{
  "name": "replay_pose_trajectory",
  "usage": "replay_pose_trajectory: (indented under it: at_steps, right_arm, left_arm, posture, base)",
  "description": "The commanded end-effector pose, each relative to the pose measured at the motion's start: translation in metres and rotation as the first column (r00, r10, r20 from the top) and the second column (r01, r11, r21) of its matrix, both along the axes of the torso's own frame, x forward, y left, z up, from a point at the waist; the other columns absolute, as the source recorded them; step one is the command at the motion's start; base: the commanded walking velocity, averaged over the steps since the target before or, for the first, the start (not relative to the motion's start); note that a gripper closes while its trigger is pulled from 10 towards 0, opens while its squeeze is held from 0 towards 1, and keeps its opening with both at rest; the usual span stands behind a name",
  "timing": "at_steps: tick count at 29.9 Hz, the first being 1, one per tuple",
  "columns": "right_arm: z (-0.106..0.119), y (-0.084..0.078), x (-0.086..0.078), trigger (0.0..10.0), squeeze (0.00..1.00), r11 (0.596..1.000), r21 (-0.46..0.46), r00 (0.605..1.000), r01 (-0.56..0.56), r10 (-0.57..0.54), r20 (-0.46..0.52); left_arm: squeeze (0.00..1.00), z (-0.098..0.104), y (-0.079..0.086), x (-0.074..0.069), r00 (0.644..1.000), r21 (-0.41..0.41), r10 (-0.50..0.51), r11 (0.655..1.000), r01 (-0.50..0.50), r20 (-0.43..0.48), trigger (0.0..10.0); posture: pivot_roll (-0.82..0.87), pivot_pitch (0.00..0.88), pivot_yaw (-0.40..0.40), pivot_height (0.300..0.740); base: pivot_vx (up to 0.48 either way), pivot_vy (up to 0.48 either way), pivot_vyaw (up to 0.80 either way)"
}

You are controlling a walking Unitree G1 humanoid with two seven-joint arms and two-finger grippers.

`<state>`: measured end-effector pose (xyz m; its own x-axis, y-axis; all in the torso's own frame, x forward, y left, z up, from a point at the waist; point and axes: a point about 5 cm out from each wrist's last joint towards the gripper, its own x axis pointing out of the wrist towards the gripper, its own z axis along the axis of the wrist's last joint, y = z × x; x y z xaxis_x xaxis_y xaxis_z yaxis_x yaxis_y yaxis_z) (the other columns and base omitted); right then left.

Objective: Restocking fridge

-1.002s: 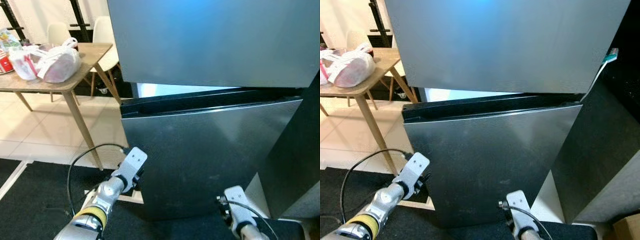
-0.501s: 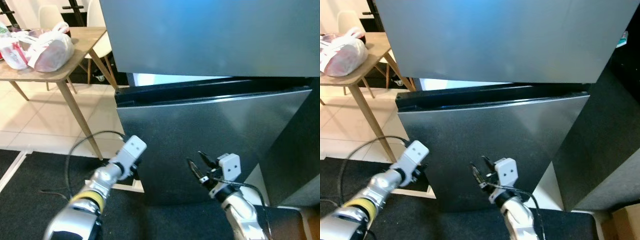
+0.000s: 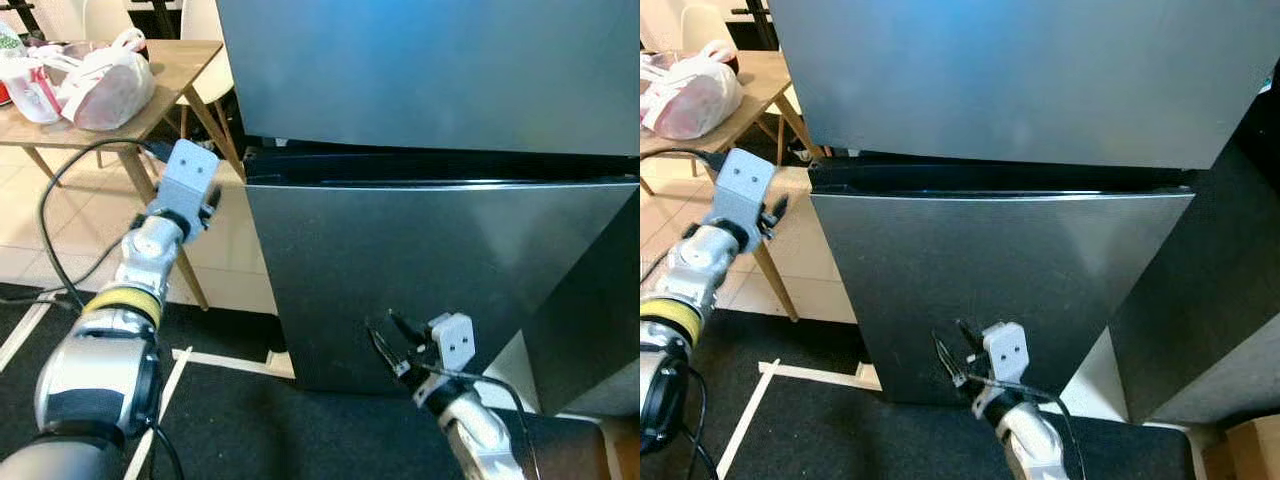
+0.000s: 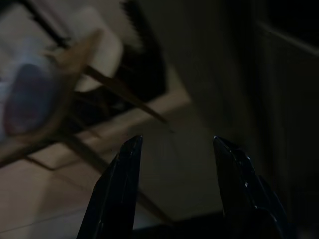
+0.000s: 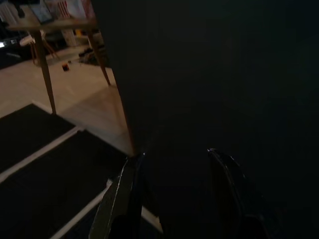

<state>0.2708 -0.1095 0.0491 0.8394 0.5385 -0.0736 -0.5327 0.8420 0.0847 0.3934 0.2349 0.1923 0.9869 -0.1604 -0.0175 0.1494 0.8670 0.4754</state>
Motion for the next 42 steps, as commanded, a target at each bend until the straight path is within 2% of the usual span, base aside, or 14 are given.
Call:
replay_pose_trajectory:
  at_steps: [1, 4, 5, 6, 12, 17, 24, 26, 28, 32, 36, 37, 38, 42]
  right_arm:
    - [-0.011, 0.004, -0.008, 10.0, 0.0, 0.997, -0.062, 0.998, -0.044, 0.041, -0.051]
    - [-0.022, -0.001, -0.012, 10.0, 0.0, 0.988, -0.149, 0.996, -0.041, 0.029, -0.081]
    - [-0.022, -0.001, -0.012, 10.0, 0.0, 0.988, -0.149, 0.996, -0.041, 0.029, -0.081]
    - [-0.031, -0.01, -0.014, 10.0, 0.0, 0.983, -0.184, 0.993, 0.01, -0.031, -0.11]
    - [-0.041, -0.025, -0.018, 10.0, 0.0, 0.976, -0.193, 0.98, 0.098, -0.129, -0.153]
    - [-0.046, -0.041, -0.017, 10.0, 0.0, 0.945, -0.259, 0.962, 0.198, -0.239, -0.135]
    - [-0.04, -0.052, -0.011, 10.0, 0.0, 0.913, -0.258, 0.934, 0.315, -0.347, -0.088]
    - [-0.037, -0.053, -0.007, 10.0, 0.0, 0.906, -0.249, 0.928, 0.342, -0.368, -0.066]
    - [-0.035, -0.053, -0.006, 10.0, 0.0, 0.905, -0.246, 0.927, 0.347, -0.371, -0.06]
    - [-0.033, -0.05, -0.004, 10.0, 0.0, 0.906, -0.234, 0.927, 0.352, -0.372, -0.048]
    - [-0.032, -0.049, -0.003, 10.0, 0.0, 0.91, -0.226, 0.93, 0.348, -0.366, -0.042]
    - [-0.032, -0.049, -0.003, 10.0, 0.0, 0.91, -0.226, 0.93, 0.348, -0.366, -0.042]
    - [-0.032, -0.05, -0.004, 10.0, 0.0, 0.91, -0.226, 0.93, 0.347, -0.365, -0.042]
    - [-0.036, -0.05, -0.006, 10.0, 0.0, 0.913, -0.231, 0.932, 0.337, -0.358, -0.056]
  left_arm:
    - [0.0, -0.053, -0.018, -0.016, 0.976, 0.011, -0.122, 0.992, 0.126, -0.179, 10.0]
    - [0.0, -0.104, -0.035, -0.04, 0.916, -0.006, -0.228, 0.971, 0.239, -0.33, 10.0]
    - [0.0, -0.104, -0.035, -0.04, 0.916, -0.006, -0.228, 0.971, 0.239, -0.33, 10.0]
    - [0.0, -0.132, -0.047, -0.058, 0.881, -0.027, -0.269, 0.959, 0.281, -0.39, 10.0]
    - [0.0, -0.148, -0.06, -0.069, 0.857, -0.026, -0.296, 0.949, 0.314, -0.421, 10.0]
    - [0.0, -0.114, -0.06, -0.043, 0.929, 0.074, -0.224, 0.964, 0.256, -0.295, 10.0]
    - [0.0, -0.066, -0.075, -0.015, 0.944, 0.075, -0.276, 0.953, 0.293, -0.181, 10.0]
    - [0.0, -0.04, -0.079, -0.002, 0.964, 0.095, -0.242, 0.963, 0.252, -0.108, 10.0]
    - [0.0, -0.032, -0.08, 0.001, 0.97, 0.098, -0.227, 0.967, 0.235, -0.087, 10.0]
    - [0.0, -0.001, -0.066, 0.013, 0.996, 0.134, -0.091, 0.987, 0.088, 0.019, 10.0]
    - [0.0, 0.044, -0.023, 0.02, 0.979, 0.14, 0.126, 0.979, -0.148, 0.16, 10.0]
    - [0.0, 0.044, -0.023, 0.02, 0.979, 0.14, 0.126, 0.979, -0.148, 0.16, 10.0]
    - [0.0, 0.061, -0.005, 0.018, 0.964, 0.139, 0.176, 0.969, -0.205, 0.199, 10.0]
    - [0.0, 0.051, -0.002, 0.015, 0.984, 0.087, 0.111, 0.989, -0.124, 0.136, 10.0]
  posture:
    - [-0.09, 0.146, 0.054, 0.74]
    - [-0.09, 0.141, 0.053, 0.74]
    - [-0.09, 0.141, 0.053, 0.74]
    - [-0.09, 0.134, 0.05, 0.74]
    - [-0.09, 0.118, 0.04, 0.74]
    - [-0.1, 0.106, 0.046, 0.74]
    - [-0.11, 0.103, 0.056, 0.74]
    - [-0.12, 0.104, 0.061, 0.74]
    - [-0.12, 0.105, 0.062, 0.74]
    - [-0.12, 0.107, 0.063, 0.74]
    - [-0.13, 0.115, 0.059, 0.74]
    - [-0.13, 0.115, 0.059, 0.74]
    - [-0.12, 0.116, 0.055, 0.74]
    - [-0.1, 0.113, 0.05, 0.74]
  base:
    - [0.0, 0.0, 0.0]
    - [0.0, 0.0, 0.0]
    - [0.0, 0.0, 0.0]
    - [0.0, 0.0, 0.0]
    - [0.0, 0.0, 0.0]
    - [0.0, 0.0, 0.0]
    - [0.0, 0.0, 0.0]
    - [0.0, 0.0, 0.0]
    - [0.0, 0.0, 0.0]
    - [0.0, 0.0, 0.0]
    - [0.0, 0.0, 0.0]
    - [0.0, 0.0, 0.0]
    - [0.0, 0.0, 0.0]
    - [0.0, 0.0, 0.0]
